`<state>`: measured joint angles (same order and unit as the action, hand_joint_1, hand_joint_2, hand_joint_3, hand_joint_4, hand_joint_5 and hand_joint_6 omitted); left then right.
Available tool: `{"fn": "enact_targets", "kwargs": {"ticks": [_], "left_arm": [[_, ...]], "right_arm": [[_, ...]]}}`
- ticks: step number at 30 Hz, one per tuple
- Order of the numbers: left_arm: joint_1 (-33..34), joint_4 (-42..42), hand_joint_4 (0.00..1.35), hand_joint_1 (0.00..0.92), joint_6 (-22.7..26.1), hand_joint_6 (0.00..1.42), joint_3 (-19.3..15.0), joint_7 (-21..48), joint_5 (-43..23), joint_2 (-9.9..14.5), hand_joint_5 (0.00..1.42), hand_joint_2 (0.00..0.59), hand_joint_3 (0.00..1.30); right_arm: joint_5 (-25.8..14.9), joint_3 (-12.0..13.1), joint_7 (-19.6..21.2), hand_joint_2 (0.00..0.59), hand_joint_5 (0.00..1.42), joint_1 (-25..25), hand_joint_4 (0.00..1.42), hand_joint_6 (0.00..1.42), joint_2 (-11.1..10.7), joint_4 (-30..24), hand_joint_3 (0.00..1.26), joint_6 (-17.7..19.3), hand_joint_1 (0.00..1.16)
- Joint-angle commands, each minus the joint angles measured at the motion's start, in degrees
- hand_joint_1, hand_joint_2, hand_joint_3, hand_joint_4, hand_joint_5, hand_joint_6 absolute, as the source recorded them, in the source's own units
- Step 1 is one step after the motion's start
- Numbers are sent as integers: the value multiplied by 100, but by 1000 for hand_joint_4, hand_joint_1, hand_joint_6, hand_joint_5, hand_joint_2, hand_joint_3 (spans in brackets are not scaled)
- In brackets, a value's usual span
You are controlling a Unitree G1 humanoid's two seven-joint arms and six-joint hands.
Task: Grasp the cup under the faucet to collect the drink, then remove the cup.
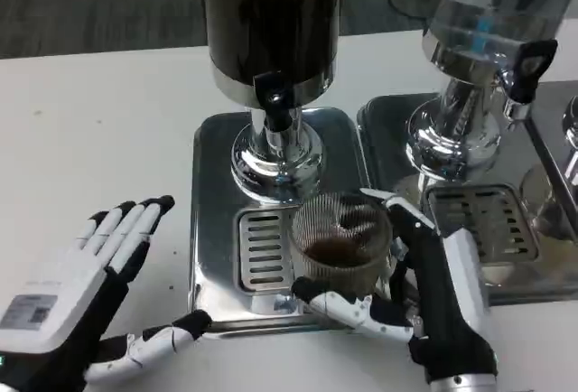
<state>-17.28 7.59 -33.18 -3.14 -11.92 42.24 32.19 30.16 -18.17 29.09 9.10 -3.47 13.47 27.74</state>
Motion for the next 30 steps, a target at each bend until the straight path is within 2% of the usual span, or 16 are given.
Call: {"fn": "enact_targets", "kwargs": {"ticks": [1, 3, 4, 6, 8, 12, 15, 17, 20, 25, 28, 30], "left_arm": [[-441, -596, 0, 0, 557, 0, 81, 265, 264, 76, 0, 75, 0], [-637, -857, 0, 0, 836, 0, 165, 431, 378, 41, 0, 56, 0], [-727, -941, 0, 0, 914, 0, 213, 420, 425, 4, 0, 53, 0], [-847, -1068, 0, 0, 1038, 0, 280, 377, 465, -35, 0, 49, 0], [-930, -1183, 0, 0, 1141, 0, 299, 356, 453, -49, 0, 45, 0], [-1271, -1625, 0, 0, 1354, 0, 169, 291, 371, -141, 0, 41, 0], [-1449, -1839, 0, 0, 1453, 0, 95, 224, 414, -154, 0, 39, 0], [-1540, -1904, 0, 0, 1538, 0, 104, 122, 509, -206, 0, 39, 0], [-1573, -2004, 0, 0, 1687, 0, 170, 77, 583, -322, 0, 37, 0], [-1588, -2097, 0, 0, 1750, 0, 200, 86, 664, -329, 0, 34, 0], [-1613, -2142, 0, 0, 1793, 0, 205, 103, 670, -342, 0, 33, 0], [-1633, -2163, 0, 0, 1815, 0, 222, 91, 680, -356, 0, 32, 0]], "right_arm": [[52, -10, -107, 90, 912, 257, 636, 1338, -141, -648, 522, 328, 1004], [421, -60, 9, 90, 912, 362, 640, 1338, -256, -912, 523, 335, 1004], [397, -68, -21, 90, 912, 390, 641, 1338, -242, -952, 523, 354, 1004], [96, -54, -203, 90, 912, 443, 643, 1338, -172, -941, 523, 365, 1004], [-163, -46, -418, 90, 921, 497, 644, 1348, -224, -977, 524, 481, 1004], [-180, -26, -634, 91, 926, 834, 645, 1353, -423, -1457, 526, 673, 1004], [-209, -75, -834, 89, 929, 827, 653, 1366, -418, -1544, 531, 690, 996], [-73, -69, -789, 89, 938, 943, 662, 1371, -386, -1673, 536, 719, 994], [-226, -24, -913, 94, 940, 1022, 663, 1373, -426, -1715, 544, 789, 983], [-306, 41, -1029, 89, 956, 1126, 676, 1383, -373, -1800, 546, 763, 974], [-71, 62, -1002, 87, 967, 1154, 680, 1388, -417, -1953, 546, 807, 973], [-149, 78, -1041, 87, 968, 1169, 684, 1389, -387, -1929, 548, 767, 973]]}}
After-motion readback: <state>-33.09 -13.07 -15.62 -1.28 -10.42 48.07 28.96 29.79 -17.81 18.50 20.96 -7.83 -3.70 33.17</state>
